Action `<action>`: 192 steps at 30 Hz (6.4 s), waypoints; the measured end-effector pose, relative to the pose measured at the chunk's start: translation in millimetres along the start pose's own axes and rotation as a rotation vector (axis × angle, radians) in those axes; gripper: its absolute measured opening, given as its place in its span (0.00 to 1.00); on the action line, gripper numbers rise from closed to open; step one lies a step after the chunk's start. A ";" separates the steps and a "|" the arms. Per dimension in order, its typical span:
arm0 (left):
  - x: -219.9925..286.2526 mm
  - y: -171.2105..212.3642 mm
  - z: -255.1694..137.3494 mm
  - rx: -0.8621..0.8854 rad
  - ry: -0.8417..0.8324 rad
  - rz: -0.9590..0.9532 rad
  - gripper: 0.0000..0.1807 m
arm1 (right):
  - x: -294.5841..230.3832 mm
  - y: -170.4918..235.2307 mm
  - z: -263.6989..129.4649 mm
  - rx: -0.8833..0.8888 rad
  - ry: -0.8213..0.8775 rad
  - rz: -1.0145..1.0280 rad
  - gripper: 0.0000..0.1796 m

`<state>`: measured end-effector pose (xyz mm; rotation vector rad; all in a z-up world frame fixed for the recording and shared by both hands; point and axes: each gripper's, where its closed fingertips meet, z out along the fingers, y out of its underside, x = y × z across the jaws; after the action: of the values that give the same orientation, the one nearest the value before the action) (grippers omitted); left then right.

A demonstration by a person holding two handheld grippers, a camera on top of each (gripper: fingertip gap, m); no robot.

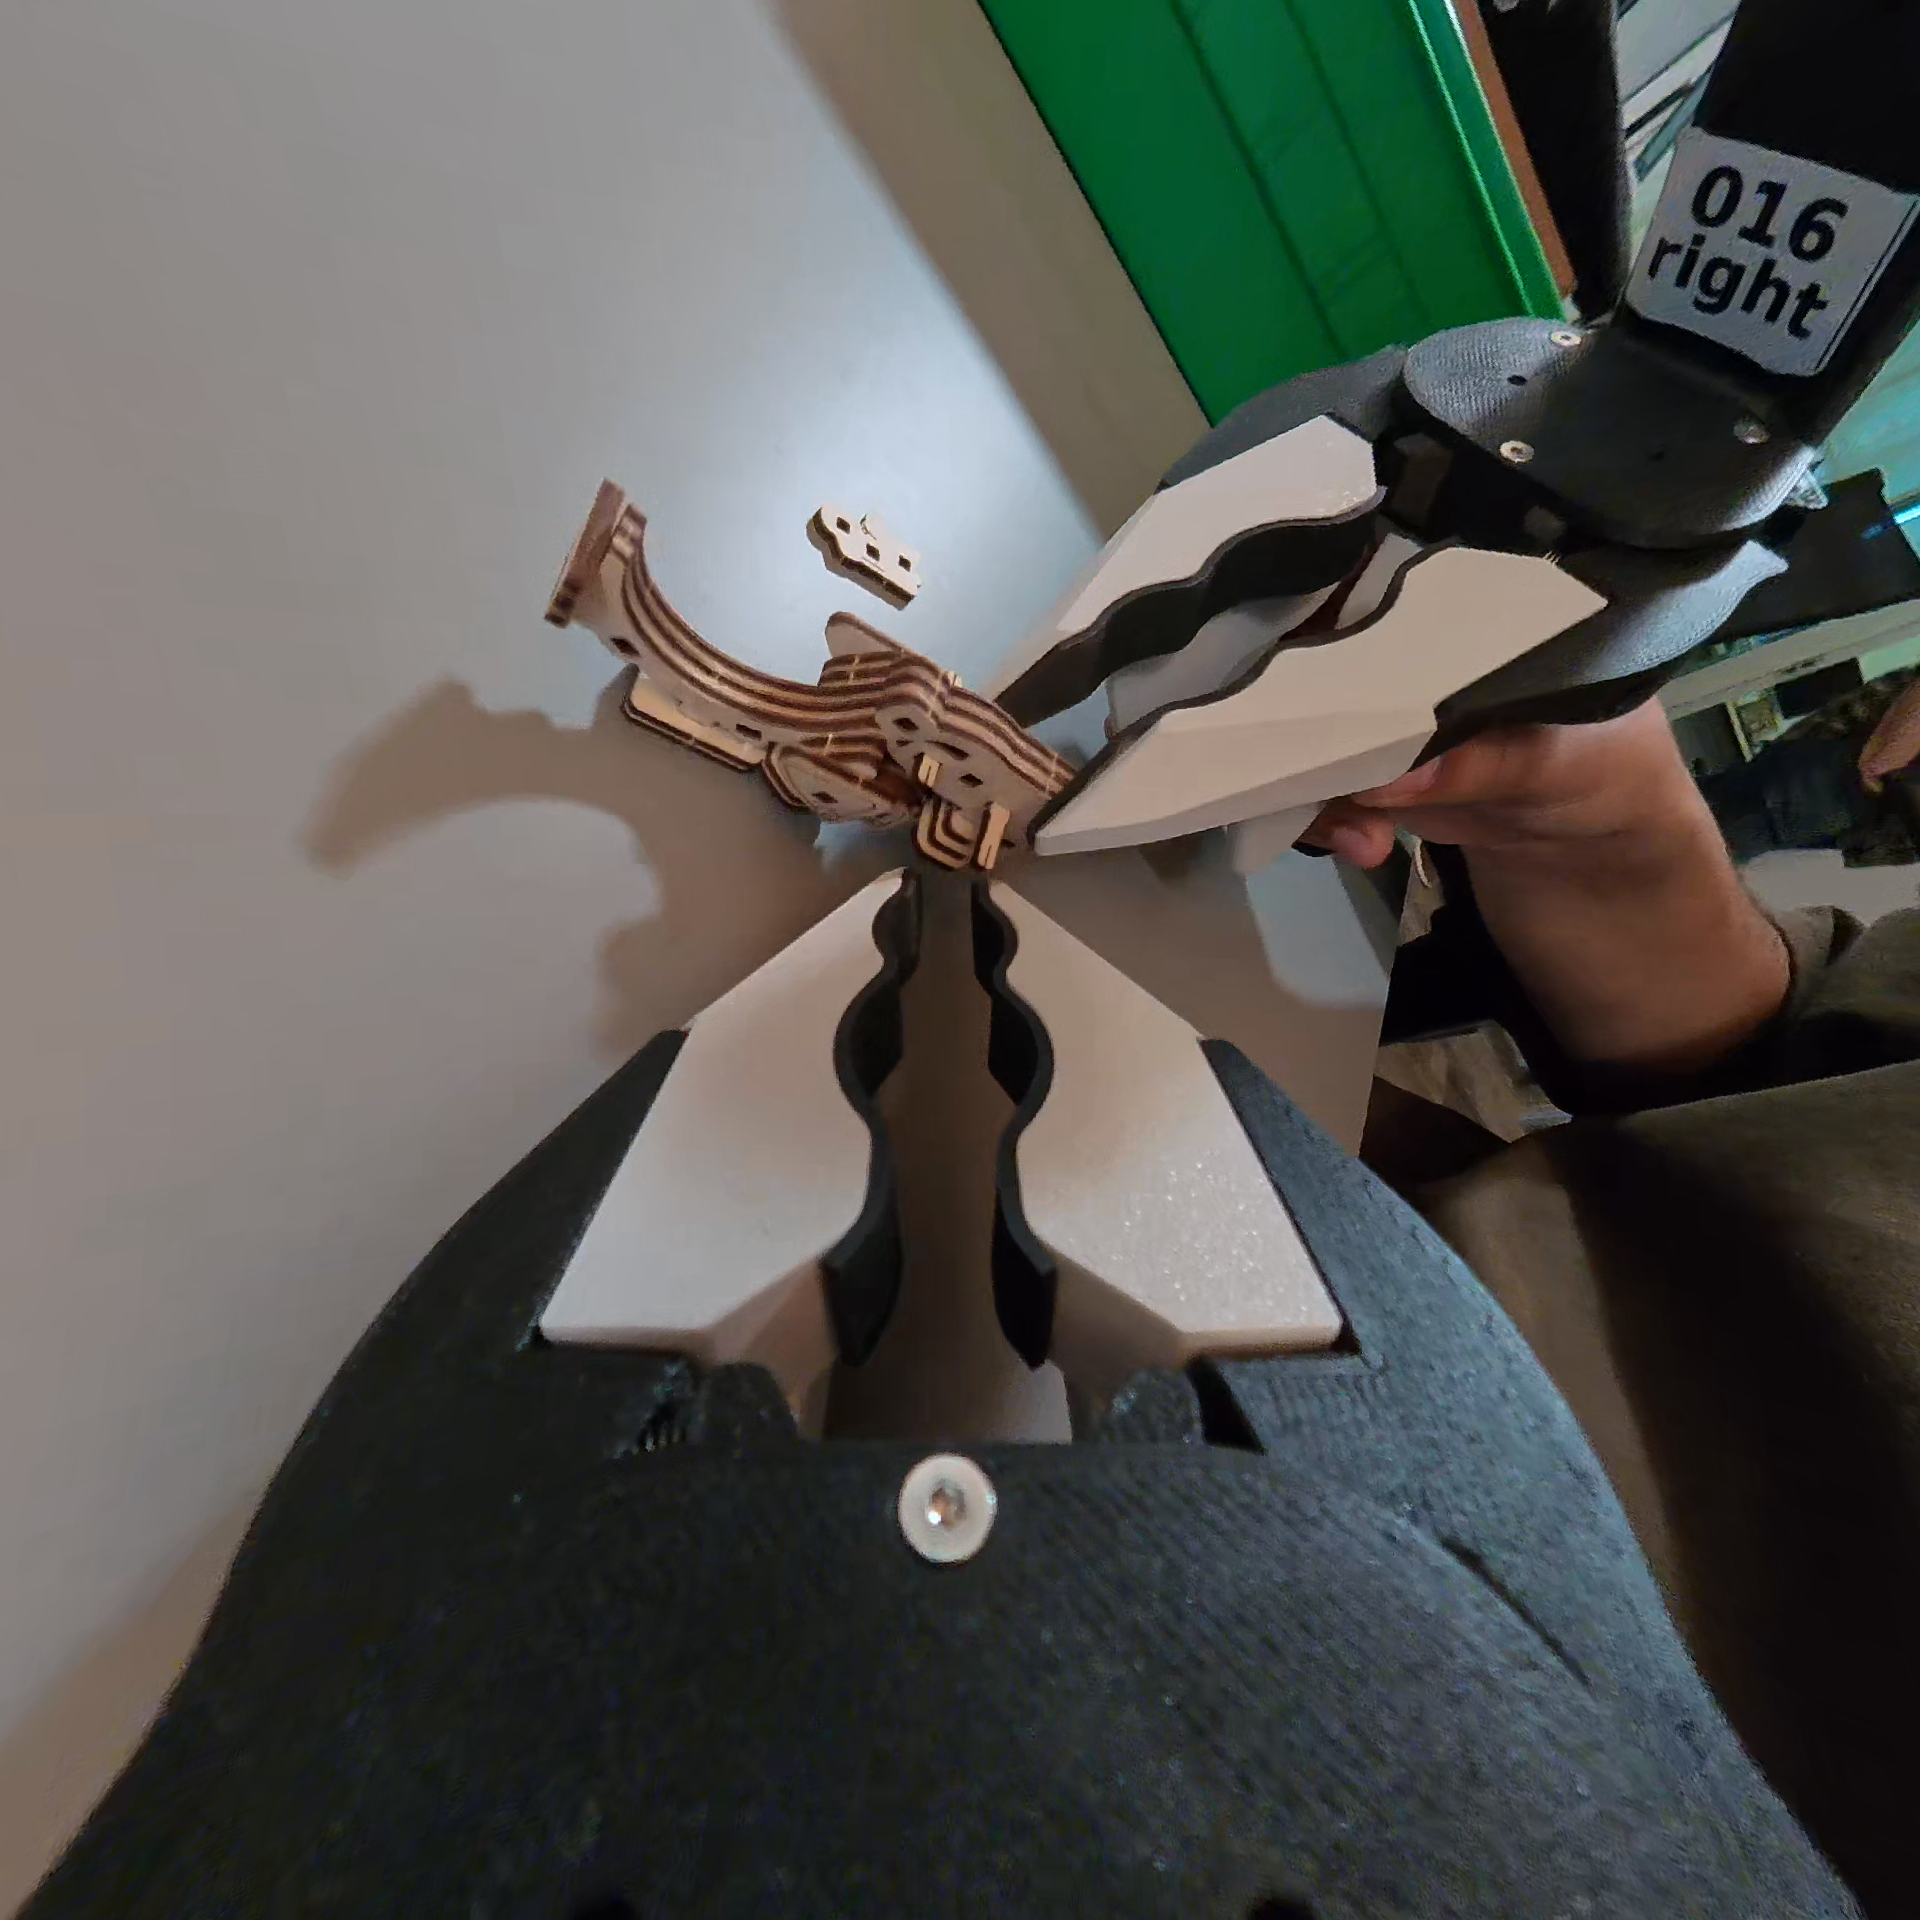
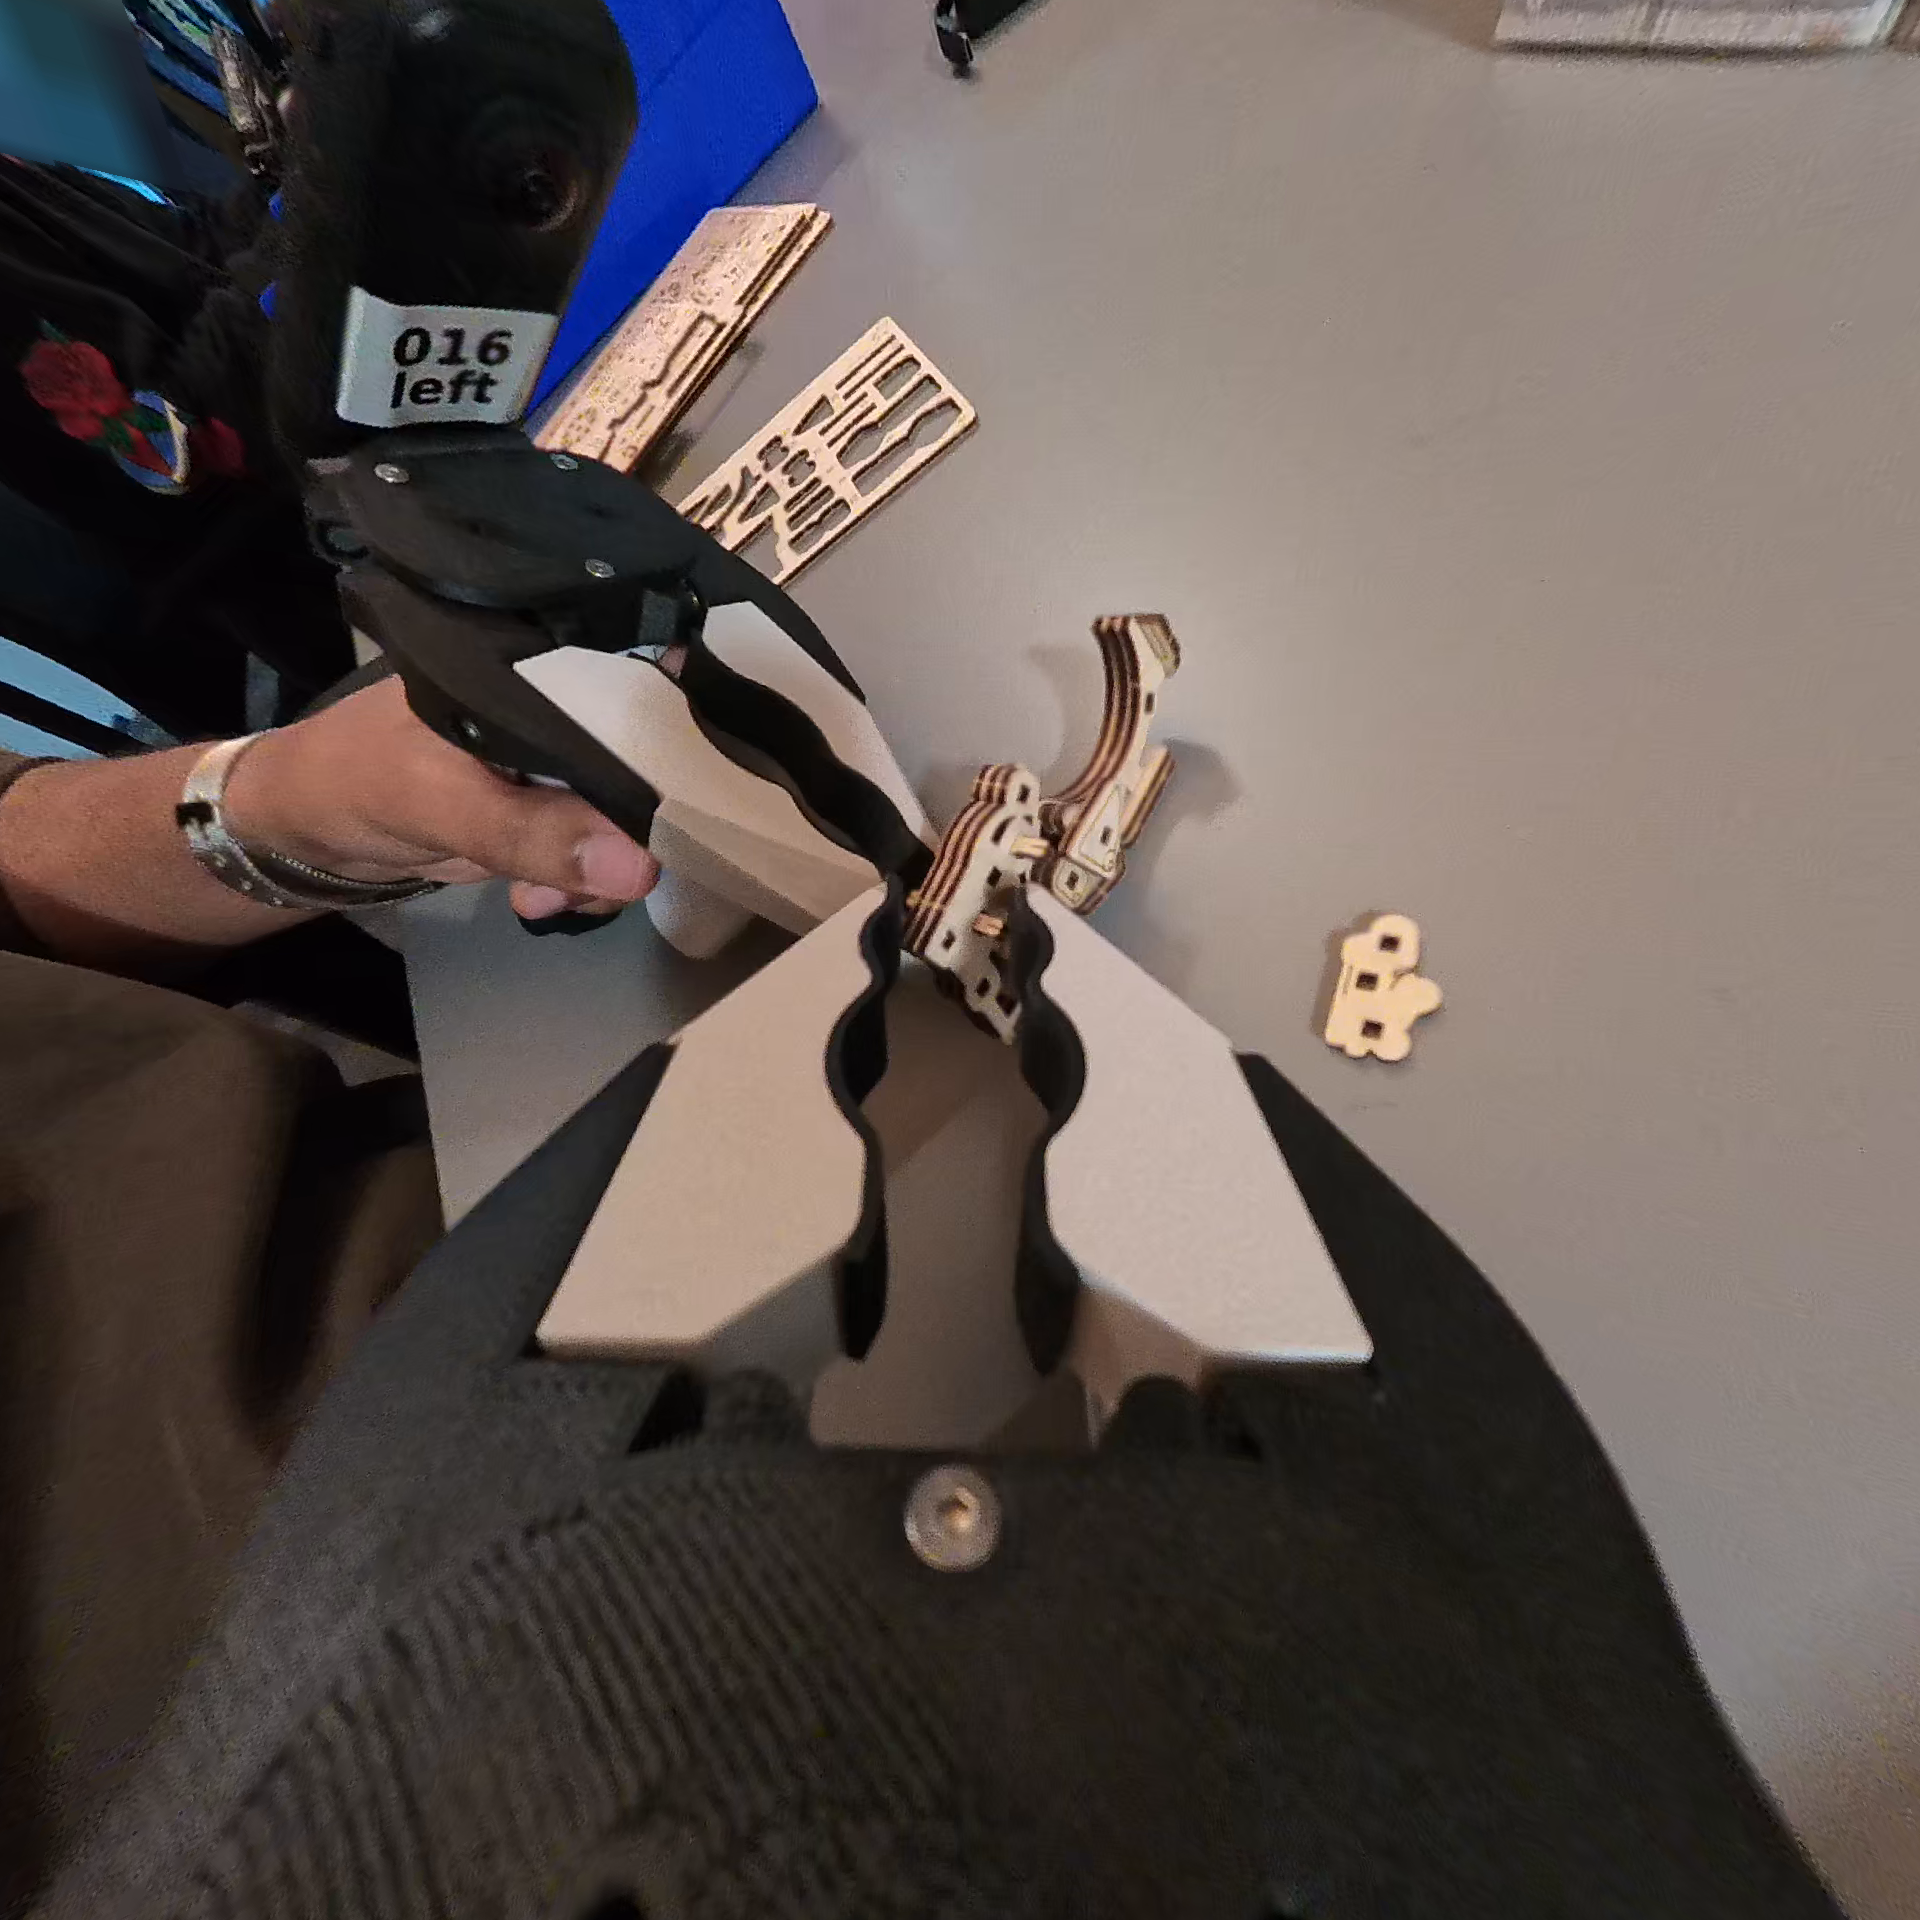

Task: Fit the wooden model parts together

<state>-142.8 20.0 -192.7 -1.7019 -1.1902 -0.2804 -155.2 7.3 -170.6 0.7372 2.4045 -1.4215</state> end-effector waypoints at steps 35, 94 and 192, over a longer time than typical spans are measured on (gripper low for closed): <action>9.7 -18.7 -14.8 0.099 -0.361 0.960 0.03 | -4.8 -25.5 -27.8 0.159 -0.270 0.097 0.07; 4.8 -9.8 -5.1 0.052 0.180 -0.229 0.06 | -4.9 24.6 -27.1 -0.050 0.568 -0.816 0.11; 103.9 -34.8 -67.9 0.344 0.450 0.480 0.03 | -54.6 -27.7 -103.1 0.427 -0.613 0.302 0.13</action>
<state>-97.9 25.1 -72.0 -1.4632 -0.4487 -0.1392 -120.3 69.9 -74.4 0.5992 1.4890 -1.7293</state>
